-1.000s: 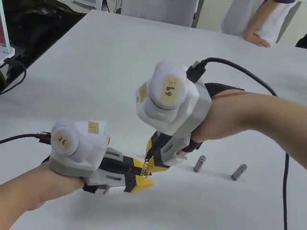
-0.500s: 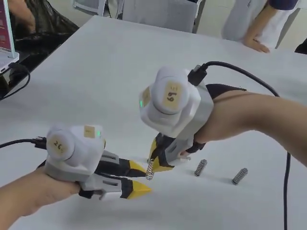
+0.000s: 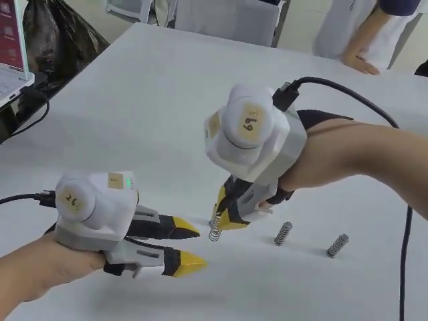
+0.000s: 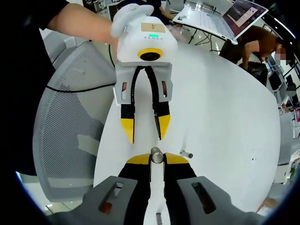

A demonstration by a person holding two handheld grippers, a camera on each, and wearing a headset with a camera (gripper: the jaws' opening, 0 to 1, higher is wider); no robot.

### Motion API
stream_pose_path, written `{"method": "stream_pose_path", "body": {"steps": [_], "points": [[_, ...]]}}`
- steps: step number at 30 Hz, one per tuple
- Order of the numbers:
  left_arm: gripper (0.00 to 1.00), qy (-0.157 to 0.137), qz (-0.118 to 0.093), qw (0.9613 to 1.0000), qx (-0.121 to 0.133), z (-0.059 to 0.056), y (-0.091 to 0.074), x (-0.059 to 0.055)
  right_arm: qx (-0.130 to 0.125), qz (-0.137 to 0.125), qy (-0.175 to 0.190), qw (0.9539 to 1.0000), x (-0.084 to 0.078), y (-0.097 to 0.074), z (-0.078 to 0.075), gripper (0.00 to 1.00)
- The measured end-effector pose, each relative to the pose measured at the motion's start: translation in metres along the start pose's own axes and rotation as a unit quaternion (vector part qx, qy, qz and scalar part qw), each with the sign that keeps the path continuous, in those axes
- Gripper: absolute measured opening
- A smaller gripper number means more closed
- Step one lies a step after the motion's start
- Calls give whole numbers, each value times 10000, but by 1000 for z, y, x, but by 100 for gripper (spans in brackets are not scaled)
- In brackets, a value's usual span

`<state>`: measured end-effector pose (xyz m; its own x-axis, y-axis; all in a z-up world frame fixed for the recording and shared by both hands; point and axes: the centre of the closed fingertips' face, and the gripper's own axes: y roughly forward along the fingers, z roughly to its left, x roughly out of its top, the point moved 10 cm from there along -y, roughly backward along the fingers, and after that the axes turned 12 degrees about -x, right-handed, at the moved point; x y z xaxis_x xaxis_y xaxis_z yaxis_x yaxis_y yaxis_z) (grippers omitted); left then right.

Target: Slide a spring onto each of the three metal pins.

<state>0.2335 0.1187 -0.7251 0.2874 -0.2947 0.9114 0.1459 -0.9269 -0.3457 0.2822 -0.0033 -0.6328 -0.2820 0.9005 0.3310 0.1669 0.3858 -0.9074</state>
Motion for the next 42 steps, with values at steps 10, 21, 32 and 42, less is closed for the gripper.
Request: {"method": "stream_pose_path", "body": {"steps": [10, 21, 32, 42], "points": [[38, -62, -33, 9998, 183, 2, -8, -2, -37, 42, 128, 9999, -5, 0, -8, 6], [53, -25, -15, 9996, 287, 5, -17, -8, -76, 112, 200, 9997, -12, 0, -13, 6], [65, 45, 8, 9993, 367, 3, -22, -12, -108, 186, 255, 9994, -18, 0, -18, 6], [87, 58, 8, 9988, 489, 3, -23, -16, -138, 211, 192, 9995, -18, 2, -20, 6]]}}
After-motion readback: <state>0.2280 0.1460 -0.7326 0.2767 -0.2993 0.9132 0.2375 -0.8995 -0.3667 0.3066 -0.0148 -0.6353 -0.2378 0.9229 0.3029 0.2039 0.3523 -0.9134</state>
